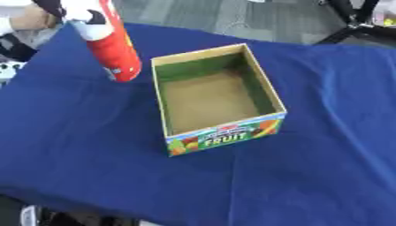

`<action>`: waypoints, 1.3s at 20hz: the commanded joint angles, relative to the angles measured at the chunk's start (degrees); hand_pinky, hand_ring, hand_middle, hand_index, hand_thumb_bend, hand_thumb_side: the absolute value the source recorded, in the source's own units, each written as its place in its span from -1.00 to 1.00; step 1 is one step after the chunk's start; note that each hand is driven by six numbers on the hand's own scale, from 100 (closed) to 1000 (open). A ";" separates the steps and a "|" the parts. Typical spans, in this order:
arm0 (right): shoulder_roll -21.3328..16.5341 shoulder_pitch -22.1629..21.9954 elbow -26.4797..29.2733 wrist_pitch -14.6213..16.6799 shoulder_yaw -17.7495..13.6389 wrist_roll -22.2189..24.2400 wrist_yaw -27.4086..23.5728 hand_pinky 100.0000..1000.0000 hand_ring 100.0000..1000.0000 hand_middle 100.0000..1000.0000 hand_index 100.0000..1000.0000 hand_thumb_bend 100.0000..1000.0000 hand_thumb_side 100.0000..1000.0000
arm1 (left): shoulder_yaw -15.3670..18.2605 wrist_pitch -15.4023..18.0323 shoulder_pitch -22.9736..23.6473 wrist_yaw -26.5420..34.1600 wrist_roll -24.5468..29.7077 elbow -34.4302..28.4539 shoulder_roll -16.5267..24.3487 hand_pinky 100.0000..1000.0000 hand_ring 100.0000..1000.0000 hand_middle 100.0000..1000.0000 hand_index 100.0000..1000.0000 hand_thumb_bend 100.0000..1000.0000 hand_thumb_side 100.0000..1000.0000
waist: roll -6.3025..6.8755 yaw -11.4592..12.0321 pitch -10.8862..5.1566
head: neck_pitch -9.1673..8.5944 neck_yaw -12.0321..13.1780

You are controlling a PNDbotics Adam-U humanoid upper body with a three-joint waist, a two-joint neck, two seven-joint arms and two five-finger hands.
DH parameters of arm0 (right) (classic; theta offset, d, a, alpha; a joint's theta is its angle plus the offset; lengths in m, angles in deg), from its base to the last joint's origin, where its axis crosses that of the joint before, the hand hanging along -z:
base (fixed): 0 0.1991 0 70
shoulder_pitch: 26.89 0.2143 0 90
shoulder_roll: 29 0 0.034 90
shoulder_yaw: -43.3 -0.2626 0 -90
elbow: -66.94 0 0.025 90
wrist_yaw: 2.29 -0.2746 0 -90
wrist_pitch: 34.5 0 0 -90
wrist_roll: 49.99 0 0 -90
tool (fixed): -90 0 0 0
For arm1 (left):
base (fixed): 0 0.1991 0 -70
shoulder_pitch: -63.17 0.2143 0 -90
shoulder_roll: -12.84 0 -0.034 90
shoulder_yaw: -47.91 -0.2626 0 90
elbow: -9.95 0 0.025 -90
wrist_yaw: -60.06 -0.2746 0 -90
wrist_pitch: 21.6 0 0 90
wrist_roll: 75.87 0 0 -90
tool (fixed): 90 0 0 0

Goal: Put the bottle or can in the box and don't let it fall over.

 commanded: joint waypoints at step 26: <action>-1.18 1.80 1.28 -0.44 0.42 0.67 -1.73 1.00 0.20 0.35 0.83 -1.00 0.22 | -5.00 2.16 -5.54 -1.35 0.60 0.04 -12.04 -1.00 -1.00 -1.00 -0.90 -0.65 -1.00 | 0.43 -3.29 0.29 | -0.93 0.12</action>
